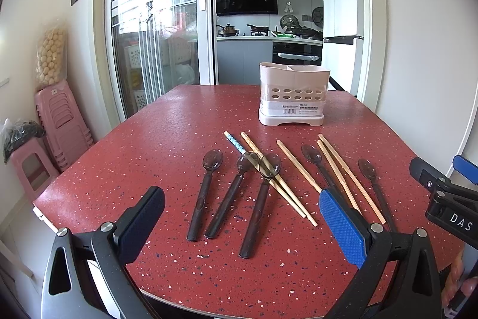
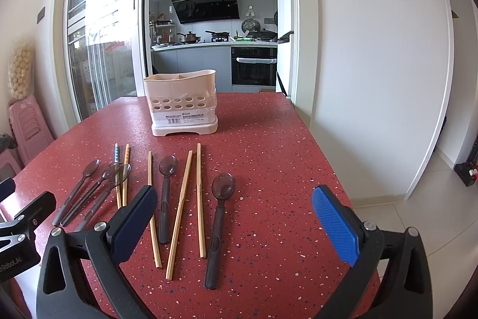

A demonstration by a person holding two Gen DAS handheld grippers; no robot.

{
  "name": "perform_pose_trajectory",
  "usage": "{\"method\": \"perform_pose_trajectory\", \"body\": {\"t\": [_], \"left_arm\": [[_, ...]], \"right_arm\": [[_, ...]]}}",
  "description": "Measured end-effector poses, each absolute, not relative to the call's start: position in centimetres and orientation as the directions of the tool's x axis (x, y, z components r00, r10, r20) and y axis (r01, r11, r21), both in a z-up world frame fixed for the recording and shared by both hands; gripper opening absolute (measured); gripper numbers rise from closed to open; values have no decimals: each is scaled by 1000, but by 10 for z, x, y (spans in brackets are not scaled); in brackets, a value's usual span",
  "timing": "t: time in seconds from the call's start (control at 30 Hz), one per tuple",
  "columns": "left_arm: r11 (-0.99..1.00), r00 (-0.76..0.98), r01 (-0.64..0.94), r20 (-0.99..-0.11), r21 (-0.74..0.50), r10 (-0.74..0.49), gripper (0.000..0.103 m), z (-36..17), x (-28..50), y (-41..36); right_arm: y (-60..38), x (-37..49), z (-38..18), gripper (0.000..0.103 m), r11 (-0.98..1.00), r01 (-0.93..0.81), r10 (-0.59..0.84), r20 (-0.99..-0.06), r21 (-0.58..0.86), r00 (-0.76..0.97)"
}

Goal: Organize utensils

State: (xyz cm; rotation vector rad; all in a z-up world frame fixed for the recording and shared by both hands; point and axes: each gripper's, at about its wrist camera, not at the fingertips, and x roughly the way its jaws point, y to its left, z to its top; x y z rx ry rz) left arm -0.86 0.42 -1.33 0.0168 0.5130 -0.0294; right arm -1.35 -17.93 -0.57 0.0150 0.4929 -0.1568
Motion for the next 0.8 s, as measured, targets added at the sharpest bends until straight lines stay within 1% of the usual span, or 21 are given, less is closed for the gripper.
{"method": "perform_pose_trajectory", "body": {"t": [0.8], "left_arm": [[999, 870, 34, -492, 11, -25, 103, -13, -10, 2]], "right_arm": [[-183, -13, -6, 103, 988, 154, -143, -477, -16, 867]]}}
